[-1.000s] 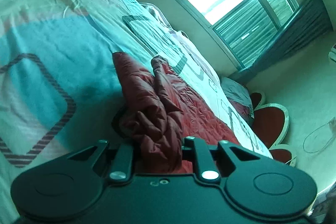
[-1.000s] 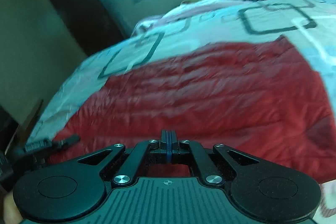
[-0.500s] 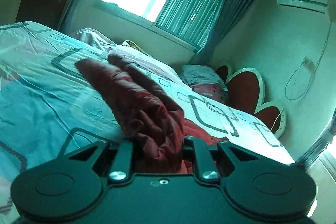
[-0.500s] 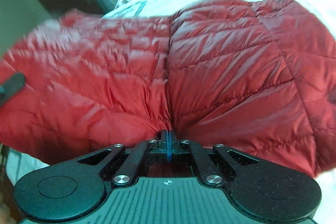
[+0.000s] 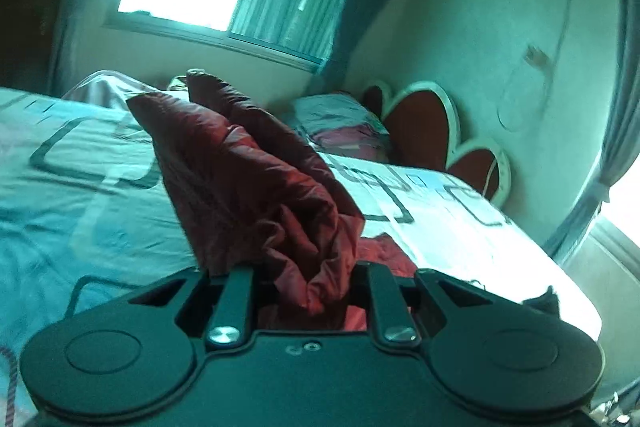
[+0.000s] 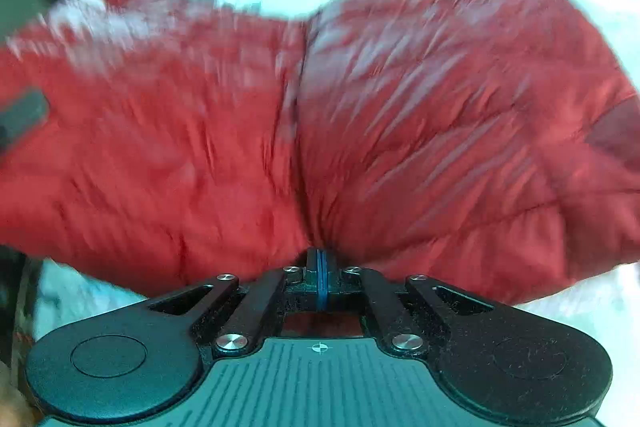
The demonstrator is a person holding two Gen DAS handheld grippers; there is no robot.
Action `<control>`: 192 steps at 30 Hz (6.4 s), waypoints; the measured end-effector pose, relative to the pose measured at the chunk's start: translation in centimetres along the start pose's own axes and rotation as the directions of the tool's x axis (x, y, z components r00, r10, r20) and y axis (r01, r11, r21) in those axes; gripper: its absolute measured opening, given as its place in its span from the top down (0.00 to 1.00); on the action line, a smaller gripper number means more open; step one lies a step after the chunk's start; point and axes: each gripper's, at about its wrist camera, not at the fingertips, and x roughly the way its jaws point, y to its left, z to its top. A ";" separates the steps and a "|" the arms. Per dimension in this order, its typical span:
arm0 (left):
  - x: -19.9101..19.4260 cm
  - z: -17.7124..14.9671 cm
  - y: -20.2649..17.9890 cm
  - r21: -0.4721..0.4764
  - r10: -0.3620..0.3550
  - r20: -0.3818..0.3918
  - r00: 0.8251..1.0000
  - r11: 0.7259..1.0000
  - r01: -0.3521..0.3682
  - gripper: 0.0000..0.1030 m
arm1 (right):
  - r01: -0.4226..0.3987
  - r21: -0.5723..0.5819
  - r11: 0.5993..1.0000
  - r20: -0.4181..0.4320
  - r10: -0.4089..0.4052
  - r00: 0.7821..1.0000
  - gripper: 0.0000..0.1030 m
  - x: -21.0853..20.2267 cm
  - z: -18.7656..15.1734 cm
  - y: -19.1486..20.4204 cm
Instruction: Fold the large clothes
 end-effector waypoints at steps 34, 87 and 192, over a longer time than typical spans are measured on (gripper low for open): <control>8.7 0.9 0.1 -0.145 0.061 -0.122 0.991 0.986 -0.079 0.55 | -0.109 -0.074 0.991 0.219 0.122 0.968 0.42 -11.5 14.6 -12.3; 11.5 -2.8 -6.2 0.196 0.049 -0.303 0.952 0.980 0.012 0.67 | 0.075 -0.338 0.938 0.075 -0.053 0.996 0.60 -9.8 8.8 -6.8; 10.4 -4.7 -6.9 0.260 0.046 -0.374 0.926 0.964 0.057 0.66 | 0.064 -0.400 0.914 0.035 -0.054 0.998 0.55 -11.1 6.6 -7.6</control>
